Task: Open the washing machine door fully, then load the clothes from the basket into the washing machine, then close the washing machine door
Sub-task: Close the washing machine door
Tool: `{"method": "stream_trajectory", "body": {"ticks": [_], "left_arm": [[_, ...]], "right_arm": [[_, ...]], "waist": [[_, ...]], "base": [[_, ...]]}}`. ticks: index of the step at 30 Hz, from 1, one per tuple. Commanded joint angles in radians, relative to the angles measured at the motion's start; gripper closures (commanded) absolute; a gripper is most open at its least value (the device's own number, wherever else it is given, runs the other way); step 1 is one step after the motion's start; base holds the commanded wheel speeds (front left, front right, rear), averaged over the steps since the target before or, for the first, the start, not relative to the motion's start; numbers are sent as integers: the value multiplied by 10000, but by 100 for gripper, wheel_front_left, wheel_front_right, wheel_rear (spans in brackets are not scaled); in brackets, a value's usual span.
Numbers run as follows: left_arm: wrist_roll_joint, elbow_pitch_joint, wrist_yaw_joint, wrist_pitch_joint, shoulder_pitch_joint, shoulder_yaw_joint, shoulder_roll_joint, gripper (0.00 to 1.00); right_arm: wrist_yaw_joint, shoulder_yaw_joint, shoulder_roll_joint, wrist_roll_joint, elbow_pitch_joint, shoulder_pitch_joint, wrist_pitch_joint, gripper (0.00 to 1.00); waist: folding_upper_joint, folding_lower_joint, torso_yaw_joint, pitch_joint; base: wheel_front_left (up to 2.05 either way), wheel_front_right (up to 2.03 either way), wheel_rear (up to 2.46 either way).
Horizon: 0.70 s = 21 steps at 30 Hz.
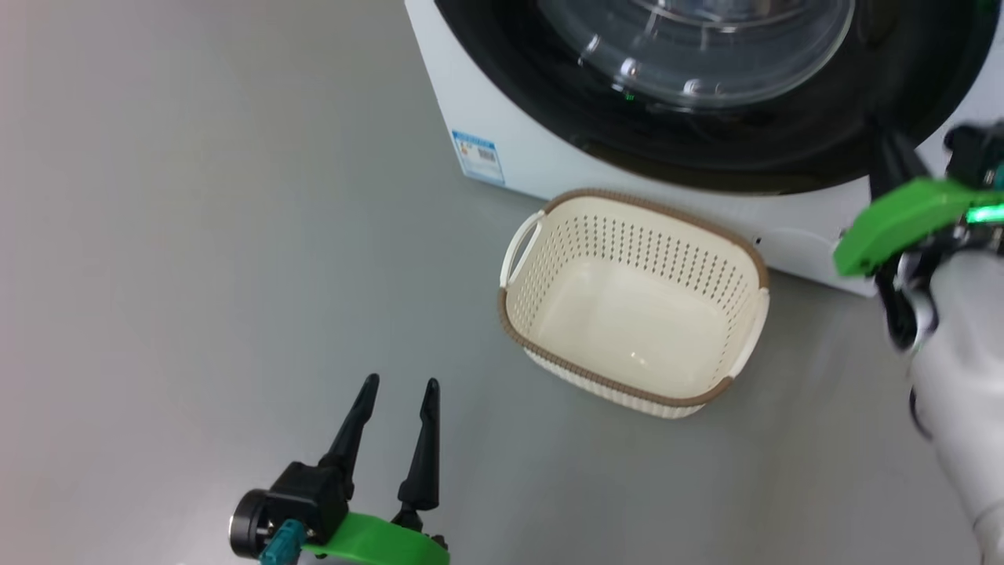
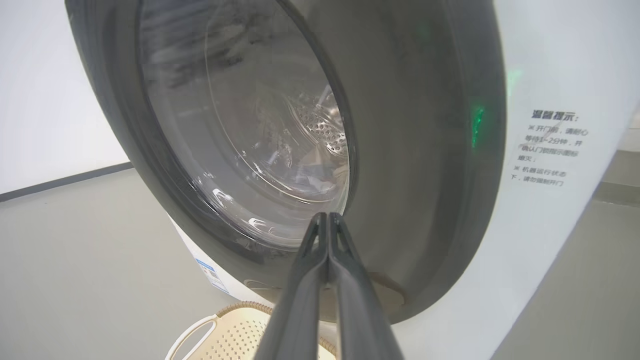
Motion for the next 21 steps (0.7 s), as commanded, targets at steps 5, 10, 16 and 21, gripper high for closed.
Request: {"method": "stream_trajectory", "body": {"ticks": [5,10,16,21], "left_arm": [[319,267,-201,-65,-165,669,303,0],[339,413,-205,-65,-63,949,473,0],[296,486,-88,-65,166,1264,678,0],[238,474,-56,-65,359,1378,800,0]], "right_arm": [[-2,249,502,402,-2167,2136,-121,100],[-2,185,749,265,-3261,3536,-119,100],[-2,-155,1085,-42,-4531,4893,138,100],[-2,-778,1240,-638,-5715,5911,403,100]], "waist": [[0,1,-978,-1094],[0,1,-1826,-1504],[0,1,-2740,-1918],[0,1,-3208,-2142]], "base": [[0,0,0],[0,0,0],[0,0,0],[0,0,0]]}}
